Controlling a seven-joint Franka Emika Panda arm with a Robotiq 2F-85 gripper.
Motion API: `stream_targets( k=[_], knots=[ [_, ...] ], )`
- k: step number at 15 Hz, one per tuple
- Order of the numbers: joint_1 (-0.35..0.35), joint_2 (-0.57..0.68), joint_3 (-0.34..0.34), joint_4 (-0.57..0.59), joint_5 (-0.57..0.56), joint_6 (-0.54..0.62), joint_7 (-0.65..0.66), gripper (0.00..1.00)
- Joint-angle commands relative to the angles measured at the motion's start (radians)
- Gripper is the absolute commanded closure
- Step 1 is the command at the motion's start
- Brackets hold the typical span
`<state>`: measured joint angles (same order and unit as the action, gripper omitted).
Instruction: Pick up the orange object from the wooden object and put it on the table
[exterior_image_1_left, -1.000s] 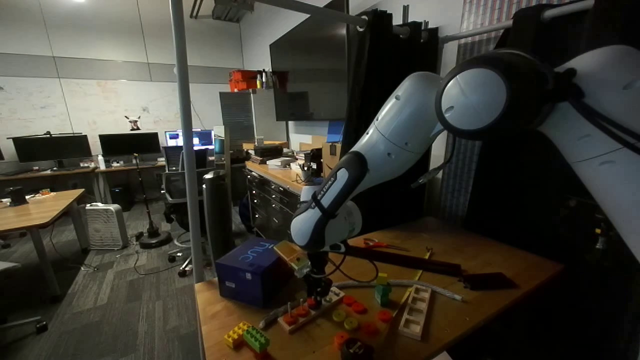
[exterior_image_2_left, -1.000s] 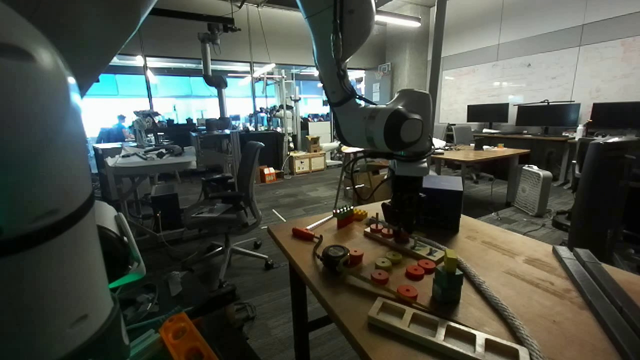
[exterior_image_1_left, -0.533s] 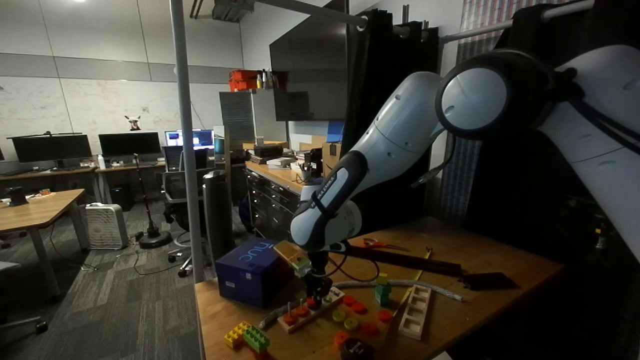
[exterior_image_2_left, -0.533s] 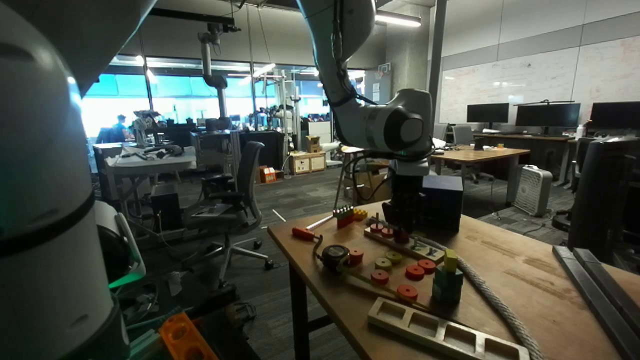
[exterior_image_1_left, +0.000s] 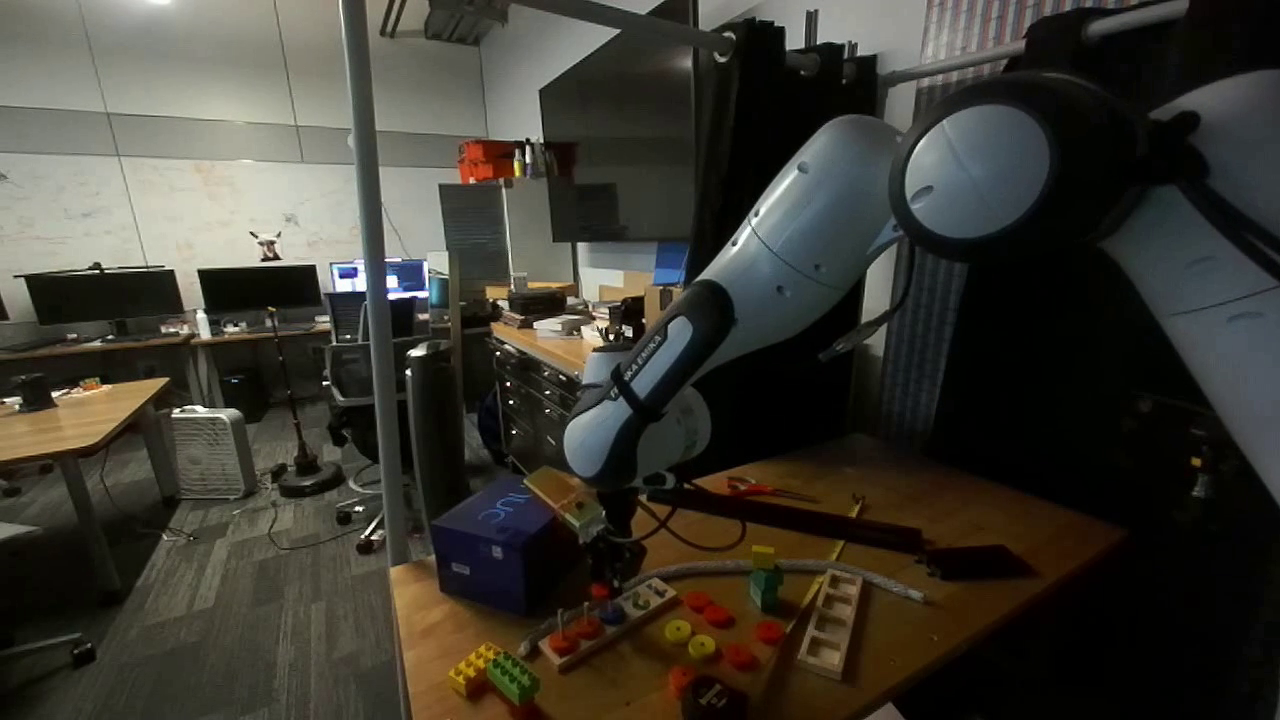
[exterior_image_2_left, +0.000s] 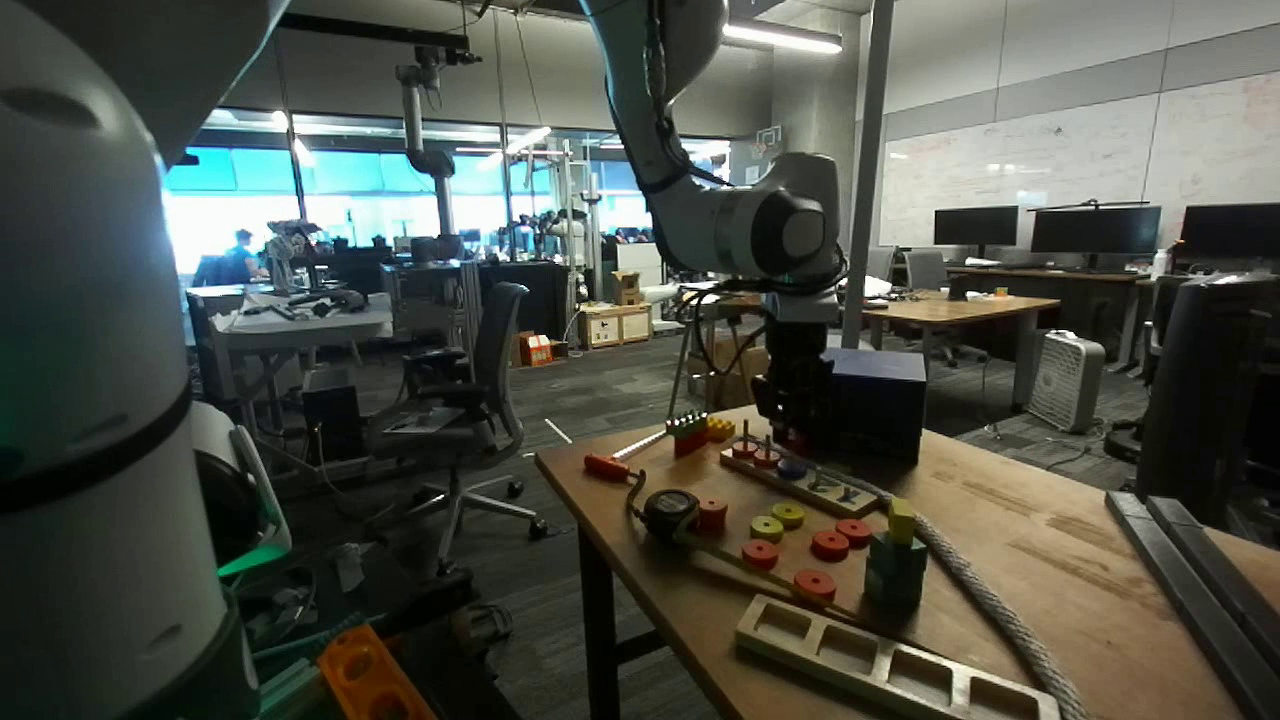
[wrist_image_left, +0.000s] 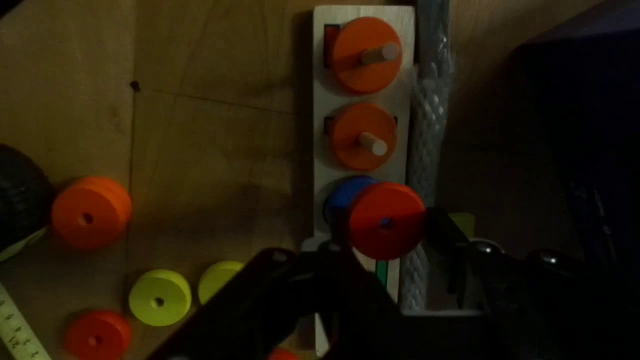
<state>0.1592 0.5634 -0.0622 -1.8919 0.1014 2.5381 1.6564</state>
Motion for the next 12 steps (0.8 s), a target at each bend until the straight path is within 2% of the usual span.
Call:
stream_targets(
  k=[1,7,12],
  knots=[
    [0.016,-0.050,-0.021,-0.043,-0.020,-0.017,0.011,0.82],
    [-0.017,-0.064,0.010,-0.152,0.020,-0.026,-0.039,0.83],
    [-0.007,-0.070,0.017,-0.211,0.015,-0.026,-0.062,0.83]
  ],
)
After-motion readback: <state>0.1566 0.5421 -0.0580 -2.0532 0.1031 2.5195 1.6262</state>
